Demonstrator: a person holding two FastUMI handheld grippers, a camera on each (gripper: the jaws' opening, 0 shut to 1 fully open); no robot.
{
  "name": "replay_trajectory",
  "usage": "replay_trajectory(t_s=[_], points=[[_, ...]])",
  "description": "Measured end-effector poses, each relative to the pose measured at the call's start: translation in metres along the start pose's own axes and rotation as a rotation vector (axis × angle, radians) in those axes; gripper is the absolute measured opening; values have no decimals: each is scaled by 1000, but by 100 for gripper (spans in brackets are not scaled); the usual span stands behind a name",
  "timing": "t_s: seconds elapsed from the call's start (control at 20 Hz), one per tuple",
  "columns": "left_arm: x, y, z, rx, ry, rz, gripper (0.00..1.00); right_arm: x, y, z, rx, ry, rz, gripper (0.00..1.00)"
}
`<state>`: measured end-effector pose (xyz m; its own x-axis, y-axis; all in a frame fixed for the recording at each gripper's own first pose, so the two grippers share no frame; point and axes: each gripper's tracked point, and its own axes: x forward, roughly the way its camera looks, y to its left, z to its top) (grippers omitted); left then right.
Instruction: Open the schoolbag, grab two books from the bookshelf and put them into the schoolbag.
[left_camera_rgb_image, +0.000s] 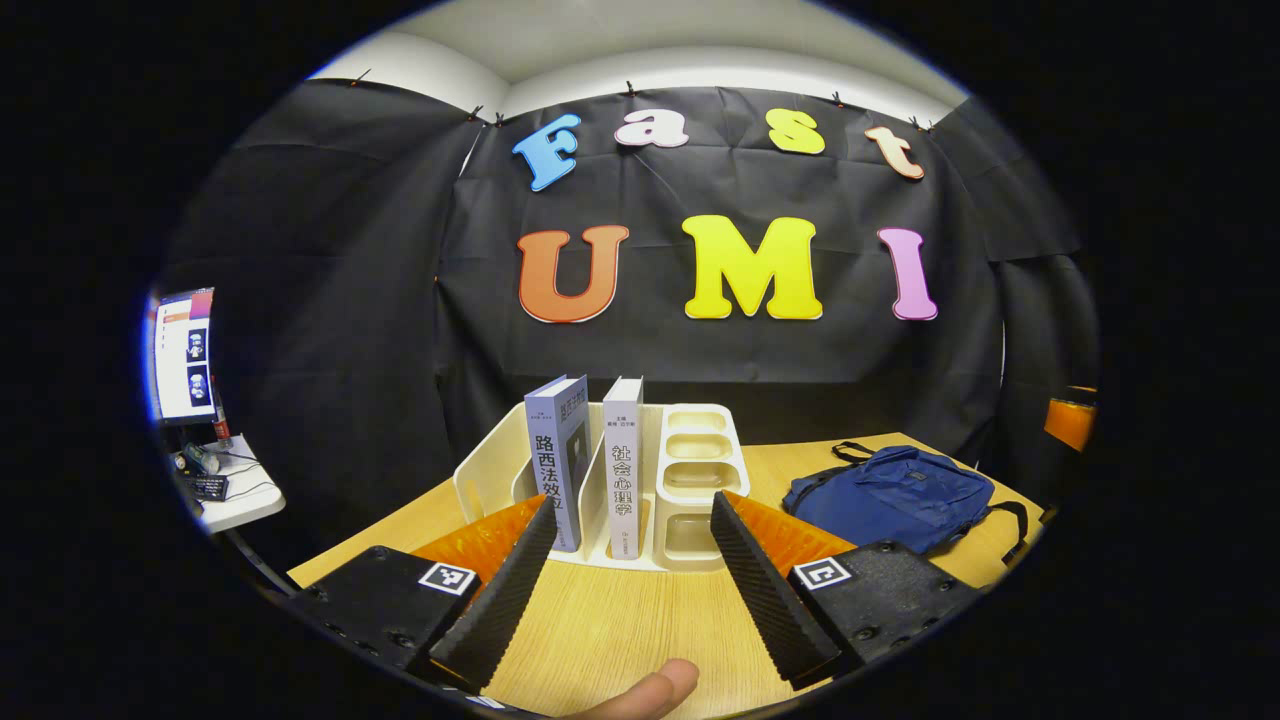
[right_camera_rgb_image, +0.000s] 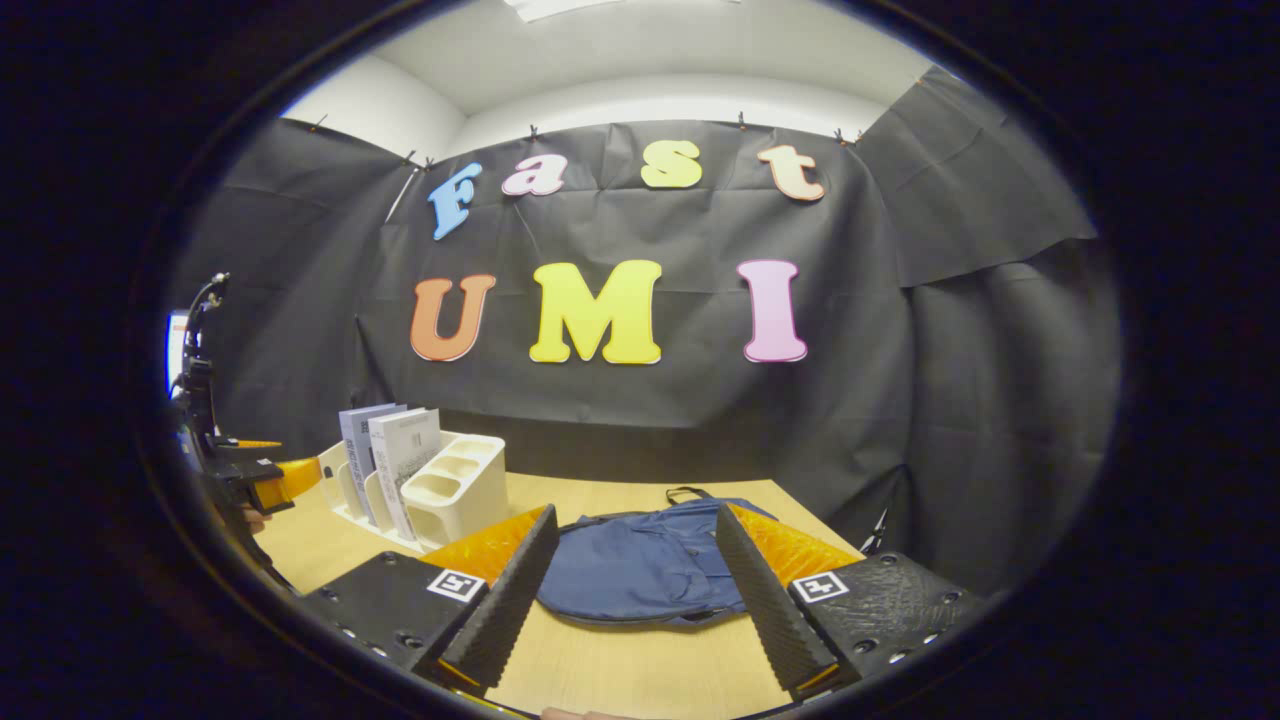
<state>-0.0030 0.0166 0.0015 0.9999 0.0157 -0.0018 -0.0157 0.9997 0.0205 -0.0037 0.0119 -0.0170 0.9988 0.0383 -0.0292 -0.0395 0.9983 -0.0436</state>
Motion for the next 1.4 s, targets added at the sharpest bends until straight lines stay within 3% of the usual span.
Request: replay_trajectory(t_s=[0.35,0.55,0.75,0.9,1.1,1.4], points=[[-2,7,0,14,2,7,99,6,15,-6,-37,6,18,95],[-2,17,0,22,5,29,99,26,42,-20,-176,39,28,97],[-2,30,1,20,3,50,99,62,82,-61,-357,105,31,95],[0,34,-2,17,10,54,99,95,105,-102,-495,170,-3,96],[2,41,-5,22,20,65,99,126,142,-146,-575,234,-21,95],[5,50,-9,15,34,81,99,167,148,-183,-797,293,-160,95]])
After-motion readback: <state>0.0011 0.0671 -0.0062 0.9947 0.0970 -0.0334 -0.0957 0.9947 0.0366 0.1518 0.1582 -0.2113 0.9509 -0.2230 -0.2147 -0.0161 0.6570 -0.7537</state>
